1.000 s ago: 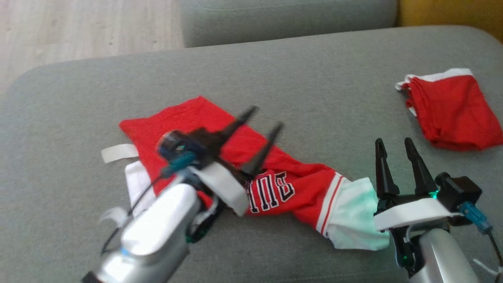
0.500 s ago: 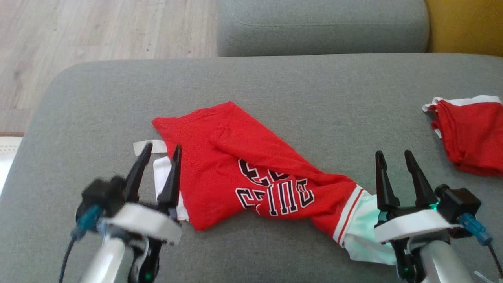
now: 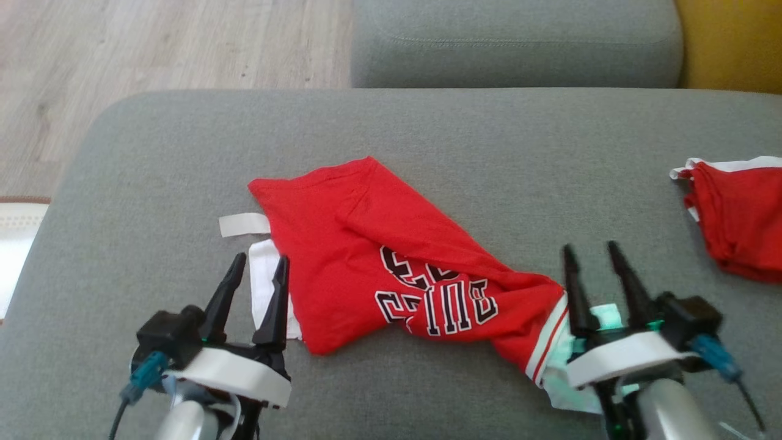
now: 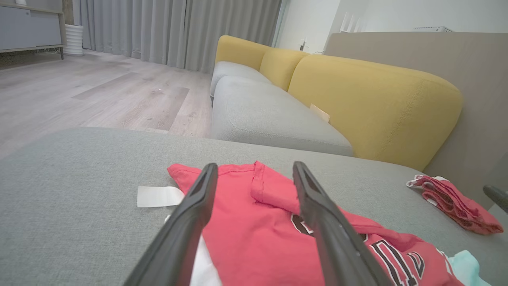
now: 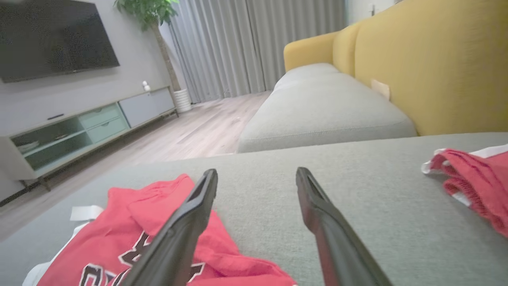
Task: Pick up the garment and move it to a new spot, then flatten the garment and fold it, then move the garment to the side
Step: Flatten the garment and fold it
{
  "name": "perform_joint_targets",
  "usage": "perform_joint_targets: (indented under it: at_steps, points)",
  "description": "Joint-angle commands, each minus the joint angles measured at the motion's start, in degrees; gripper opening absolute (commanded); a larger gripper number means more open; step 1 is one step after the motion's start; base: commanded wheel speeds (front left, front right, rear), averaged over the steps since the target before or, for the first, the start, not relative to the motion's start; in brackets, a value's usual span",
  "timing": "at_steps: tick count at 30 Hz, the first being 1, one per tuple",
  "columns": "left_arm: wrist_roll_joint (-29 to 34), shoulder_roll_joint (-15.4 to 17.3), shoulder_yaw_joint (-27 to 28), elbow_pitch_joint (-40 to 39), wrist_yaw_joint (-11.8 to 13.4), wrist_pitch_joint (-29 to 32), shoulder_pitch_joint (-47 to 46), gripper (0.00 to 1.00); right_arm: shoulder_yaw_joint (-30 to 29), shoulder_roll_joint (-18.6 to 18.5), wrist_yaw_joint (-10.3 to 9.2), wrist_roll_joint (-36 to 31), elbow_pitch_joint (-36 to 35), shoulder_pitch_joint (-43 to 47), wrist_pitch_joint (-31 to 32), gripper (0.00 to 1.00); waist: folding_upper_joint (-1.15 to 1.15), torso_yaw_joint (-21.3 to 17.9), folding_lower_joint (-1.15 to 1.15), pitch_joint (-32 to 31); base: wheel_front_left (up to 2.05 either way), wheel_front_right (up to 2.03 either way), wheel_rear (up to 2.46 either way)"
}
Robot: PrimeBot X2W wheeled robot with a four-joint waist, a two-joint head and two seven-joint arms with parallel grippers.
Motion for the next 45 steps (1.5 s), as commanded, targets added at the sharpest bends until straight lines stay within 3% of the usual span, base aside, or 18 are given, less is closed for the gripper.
perform_joint_targets:
  at_steps: [1,8,15,28,38,39,40,45]
  points:
    - [0.56,-0.22,2.47,-1.43,-0.44,-0.43,-2.98,1.0,2.84,-0.12,-0.05,-0.76,-1.63,-2.64,0.55,1.0,0.0,0.53,0.0,0.58,0.0,0.0,0.0]
    - [1.01,-1.3,2.23,-0.34,-1.7,-0.43,-4.53,1.0,12.62,-0.12,-0.05,-5.63,2.21,-10.46,8.21,1.0,0.0,3.96,0.0,3.43,0.0,0.0,0.0]
    - [0.41,-1.68,0.78,0.67,-2.24,-0.43,-6.3,1.0,21.42,-0.39,-0.05,-5.54,12.14,-22.74,14.99,1.0,0.0,9.21,0.0,7.33,0.0,0.0,0.0]
    - [-4.22,-1.73,-3.15,0.77,-2.11,-0.43,-9.18,1.0,30.4,-1.59,-0.05,-1.89,32.86,-39.78,18.13,1.0,0.0,17.68,0.0,13.79,0.0,0.0,0.0]
    - [-5.17,-1.74,-3.49,0.81,-1.69,-0.44,-9.33,1.0,34.61,-0.84,-0.05,-1.16,43.95,-44.84,19.74,1.0,0.0,18.68,0.0,15.73,0.0,0.0,0.0]
    - [-5.18,-1.74,-3.43,0.83,-1.67,-0.44,-9.4,1.0,35.01,-0.72,-0.05,-0.82,44.61,-45.16,19.69,0.31,0.0,18.6,0.0,15.81,0.0,0.0,0.0]
    - [-5.2,-1.74,-3.36,0.84,-1.64,-0.44,-9.49,1.0,35.07,-0.62,-0.05,-0.36,45.14,-45.52,19.3,0.0,0.0,18.49,0.0,15.88,0.0,0.0,0.0]
    - [-4.97,-1.74,-2.93,0.85,-1.53,-0.44,-9.73,1.0,33.54,-0.35,-0.05,1.78,47.09,-47.93,15.09,0.0,0.0,17.09,0.0,15.73,0.0,0.0,0.0]
